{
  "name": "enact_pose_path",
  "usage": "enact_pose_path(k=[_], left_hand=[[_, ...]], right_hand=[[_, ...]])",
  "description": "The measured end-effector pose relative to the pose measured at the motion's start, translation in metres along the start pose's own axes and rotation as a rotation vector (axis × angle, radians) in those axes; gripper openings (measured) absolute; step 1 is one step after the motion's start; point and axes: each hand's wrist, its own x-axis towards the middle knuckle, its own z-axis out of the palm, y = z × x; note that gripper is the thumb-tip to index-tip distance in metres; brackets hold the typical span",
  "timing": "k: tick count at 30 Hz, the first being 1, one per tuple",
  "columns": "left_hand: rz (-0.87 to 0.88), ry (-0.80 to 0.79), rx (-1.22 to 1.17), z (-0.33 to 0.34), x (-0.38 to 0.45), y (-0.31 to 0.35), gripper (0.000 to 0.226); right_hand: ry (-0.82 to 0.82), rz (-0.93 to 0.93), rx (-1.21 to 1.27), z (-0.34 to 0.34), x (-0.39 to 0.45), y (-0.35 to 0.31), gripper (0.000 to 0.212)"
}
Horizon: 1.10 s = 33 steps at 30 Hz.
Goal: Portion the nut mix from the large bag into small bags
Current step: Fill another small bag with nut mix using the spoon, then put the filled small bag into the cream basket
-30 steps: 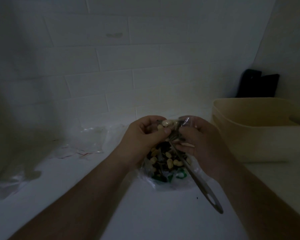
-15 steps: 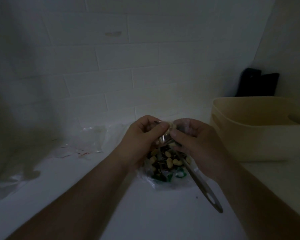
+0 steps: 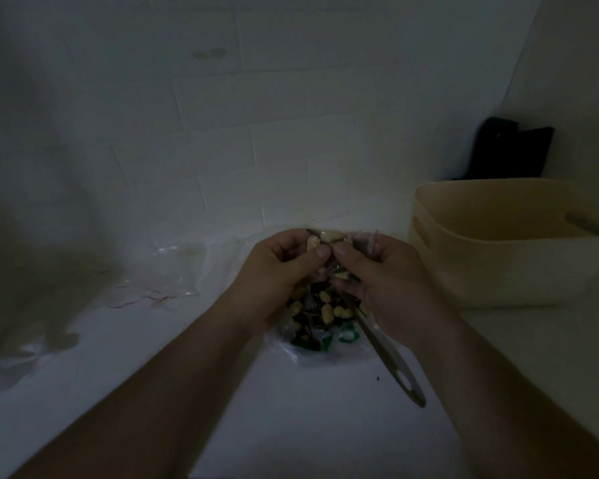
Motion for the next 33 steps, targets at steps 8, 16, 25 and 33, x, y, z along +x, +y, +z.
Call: enact_pose_path(k=[8,16,25,33], left_hand=[[0.023,0.001,0.168,0.015,0.013,0.041,0.041],[-0.253,0.067,0.162,0.065,0.067,0.058,0.03],[-0.236,-0.001,0.582,0.135,0.103,0.024,0.046],[0.187,-0.001,0.799,0.153,0.051,0.036,0.035]], right_hand=[[0.043,-0.064,0.136,0.008,-0.004,-0.027,0.023],[0.104,-0.246,-0.075,-0.032,0.006,-0.109,0.012],[0.243,-0.108,-0.489,-0.142,0.024,-0.143,0.018],[0.265,0.008,-1.111,-0.192,0.001,-0.135,0.02]])
